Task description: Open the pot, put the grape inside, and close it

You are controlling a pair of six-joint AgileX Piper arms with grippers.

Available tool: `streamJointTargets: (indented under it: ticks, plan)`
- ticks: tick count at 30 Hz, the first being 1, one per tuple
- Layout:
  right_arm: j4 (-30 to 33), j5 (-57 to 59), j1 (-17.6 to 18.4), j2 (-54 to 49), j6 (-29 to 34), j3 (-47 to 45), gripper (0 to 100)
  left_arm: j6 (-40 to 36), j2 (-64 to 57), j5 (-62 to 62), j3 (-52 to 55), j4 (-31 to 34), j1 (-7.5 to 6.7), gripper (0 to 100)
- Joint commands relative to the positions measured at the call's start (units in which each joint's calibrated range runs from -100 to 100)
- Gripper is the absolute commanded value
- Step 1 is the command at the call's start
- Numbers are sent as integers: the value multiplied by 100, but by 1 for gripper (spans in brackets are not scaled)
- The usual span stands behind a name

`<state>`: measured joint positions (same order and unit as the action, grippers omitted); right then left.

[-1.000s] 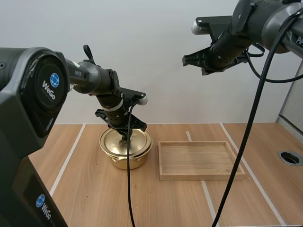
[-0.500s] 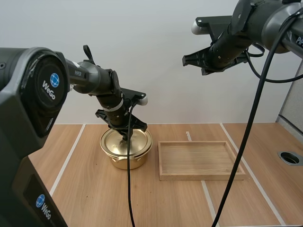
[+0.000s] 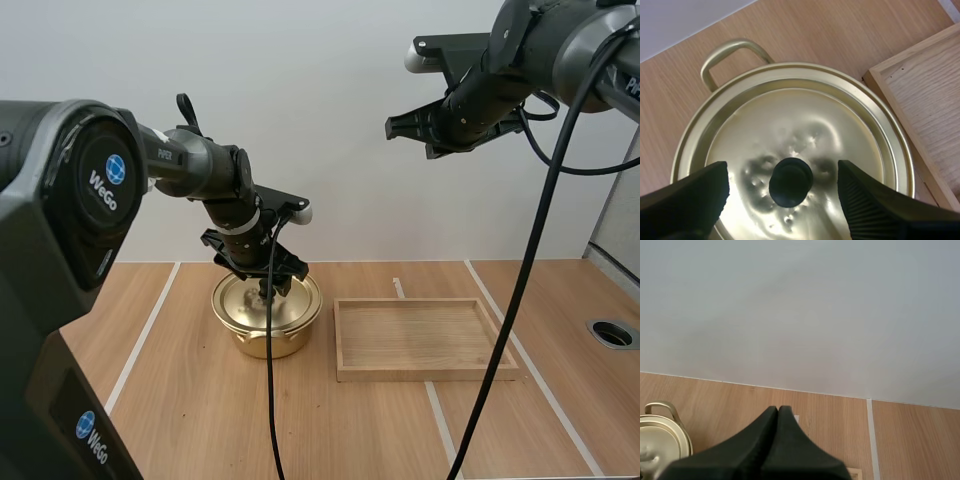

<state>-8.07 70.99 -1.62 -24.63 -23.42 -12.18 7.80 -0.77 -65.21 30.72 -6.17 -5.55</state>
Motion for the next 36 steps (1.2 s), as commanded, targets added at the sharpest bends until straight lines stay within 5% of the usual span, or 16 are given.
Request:
streamJointTargets:
  ticks: [1, 22, 24, 28, 36]
  plan:
    - [-23, -29, -24, -75, -46, 34, 0, -43, -193, -163, -296, 67, -14, 100]
    - [-23, -29, -24, -75, -46, 34, 0, -355, -1699, -1977, -3823, 900, -14, 100]
    - [-23, -29, -24, -75, -46, 34, 0, -398, -1782, -1961, -3906, 900, -14, 77]
    - [-23, -29, -24, -75, -46, 34, 0, -527, -1921, -1961, -3989, 900, -14, 2]
    - [-78, -101, -24, -75, -25, 34, 0, -735, -2171, -1410, -4003, 910, -14, 0]
